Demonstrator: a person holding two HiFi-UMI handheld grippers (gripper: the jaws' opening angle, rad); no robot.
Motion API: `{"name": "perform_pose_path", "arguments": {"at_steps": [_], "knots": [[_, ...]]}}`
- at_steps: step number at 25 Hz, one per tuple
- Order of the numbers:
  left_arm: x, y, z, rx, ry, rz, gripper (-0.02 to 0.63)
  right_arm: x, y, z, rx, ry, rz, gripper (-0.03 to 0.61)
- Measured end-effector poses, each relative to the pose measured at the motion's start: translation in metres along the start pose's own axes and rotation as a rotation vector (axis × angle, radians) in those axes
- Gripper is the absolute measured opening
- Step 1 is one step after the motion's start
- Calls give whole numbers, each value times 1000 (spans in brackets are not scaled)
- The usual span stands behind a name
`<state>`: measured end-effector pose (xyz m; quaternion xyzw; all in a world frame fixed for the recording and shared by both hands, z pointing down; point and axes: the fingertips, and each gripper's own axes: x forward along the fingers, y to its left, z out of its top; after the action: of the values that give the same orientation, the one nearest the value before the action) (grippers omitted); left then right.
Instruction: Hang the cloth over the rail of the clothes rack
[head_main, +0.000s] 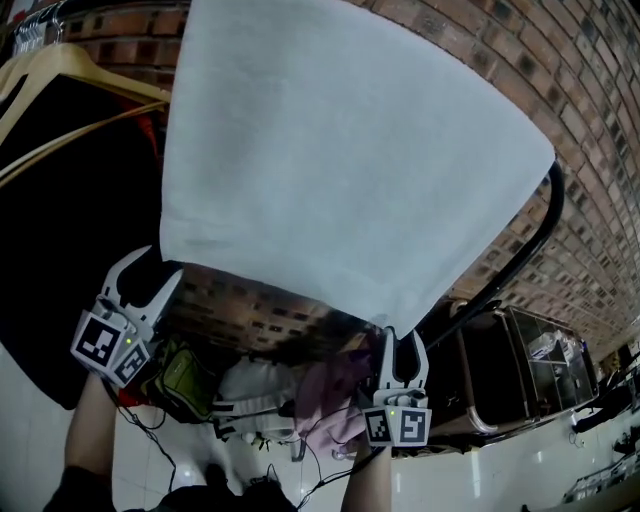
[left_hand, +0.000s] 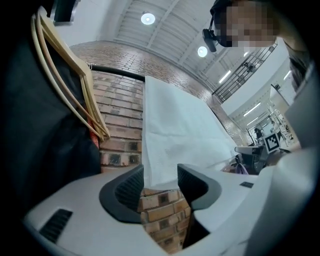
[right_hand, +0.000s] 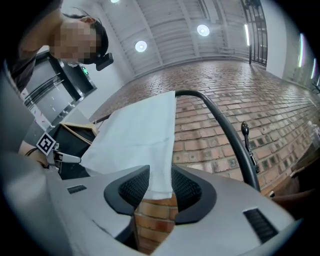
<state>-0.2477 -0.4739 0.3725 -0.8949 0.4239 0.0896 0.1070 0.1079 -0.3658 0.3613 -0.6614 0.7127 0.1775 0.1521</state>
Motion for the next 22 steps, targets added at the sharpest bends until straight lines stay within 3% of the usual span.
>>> {"name": "perform_pose_path", "arguments": {"at_steps": [7,13,15,19,22], "knots": [[-50,-20,-14,41,43,106,272,-46,-13,2,-14,35,-44,138],[-91,-99,-24,-33,72,102,270,-109,0,8,93,66,-40,137],[-101,-128,-23,-77,79,104,214,-132,10,21,88,57,-28,103],[-113,-177,-24,-120,97,97,180,-160,33,29,77,62,38,21],[-123,-208,-27,-115,114,74,156,-178,46,29,121,81,83,21]]}}
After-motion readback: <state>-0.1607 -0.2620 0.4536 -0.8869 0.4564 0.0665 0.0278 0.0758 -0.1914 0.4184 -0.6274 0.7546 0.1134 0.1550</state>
